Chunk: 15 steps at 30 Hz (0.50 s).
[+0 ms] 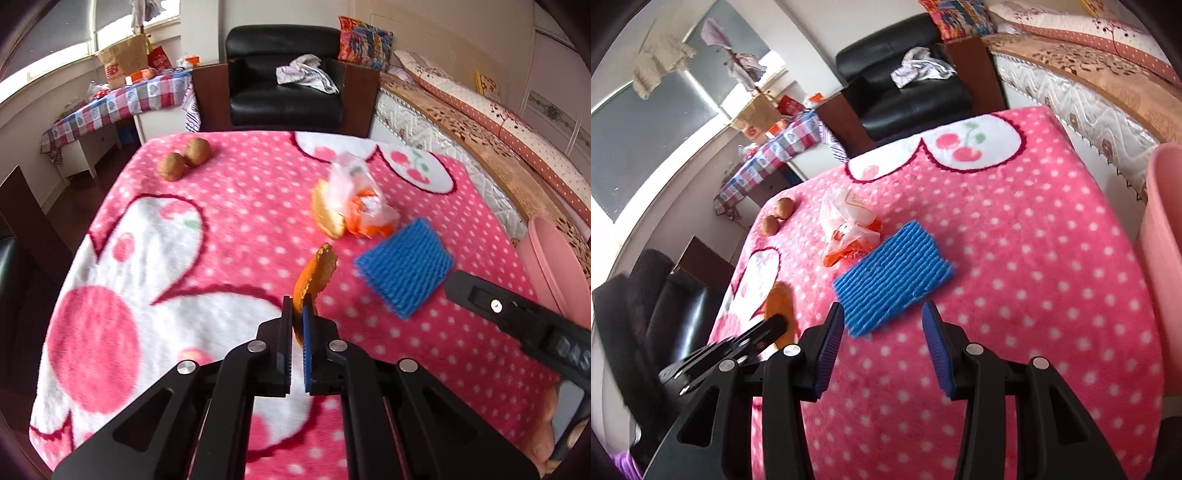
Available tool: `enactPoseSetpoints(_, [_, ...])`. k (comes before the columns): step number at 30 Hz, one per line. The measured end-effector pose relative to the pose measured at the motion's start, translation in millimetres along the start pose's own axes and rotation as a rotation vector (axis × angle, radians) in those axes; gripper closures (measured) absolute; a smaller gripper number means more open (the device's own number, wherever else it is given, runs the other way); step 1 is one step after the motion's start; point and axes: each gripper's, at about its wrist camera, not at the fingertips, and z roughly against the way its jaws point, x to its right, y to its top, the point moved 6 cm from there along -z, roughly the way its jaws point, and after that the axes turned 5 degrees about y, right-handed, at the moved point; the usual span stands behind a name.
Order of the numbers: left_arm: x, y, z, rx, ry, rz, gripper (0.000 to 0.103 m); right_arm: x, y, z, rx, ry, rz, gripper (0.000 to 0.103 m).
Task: Collect trash
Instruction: 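Grasp the orange peel with the left tool while the right tool grasps the blue mesh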
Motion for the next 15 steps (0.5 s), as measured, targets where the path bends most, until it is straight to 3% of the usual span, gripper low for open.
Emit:
enactPoseSetpoints(2, [-6.9, -0.4, 2.3, 0.005, 0.001, 0.01, 0.099, 2.5, 2.8, -9.4, -0.004, -0.062, -0.012, 0.054])
enactPoseSetpoints(7, [-19.5, -0.9, 6.6, 0.019, 0.019, 0.017, 0.099, 2.5, 4.5, -29.8, -0.033, -0.109, -0.026, 0.052])
enactPoseSetpoints(10, [-26.6, 0.0, 9.7, 0.032, 0.026, 0.032, 0.099, -5.5, 4.5, -38.2, -0.034, -0.144, 0.027, 0.054])
enactPoseSetpoints(12, [-28.8, 0.2, 11.0, 0.04, 0.032, 0.035, 0.099, -9.8, 5.6, -41.3, -0.036, -0.149, 0.048, 0.078])
enactPoseSetpoints(15, [-30.3, 0.8, 13.4, 0.047, 0.03, 0.037, 0.099, -13.4, 5.4, -44.7, -0.049, -0.151, 0.066, 0.096])
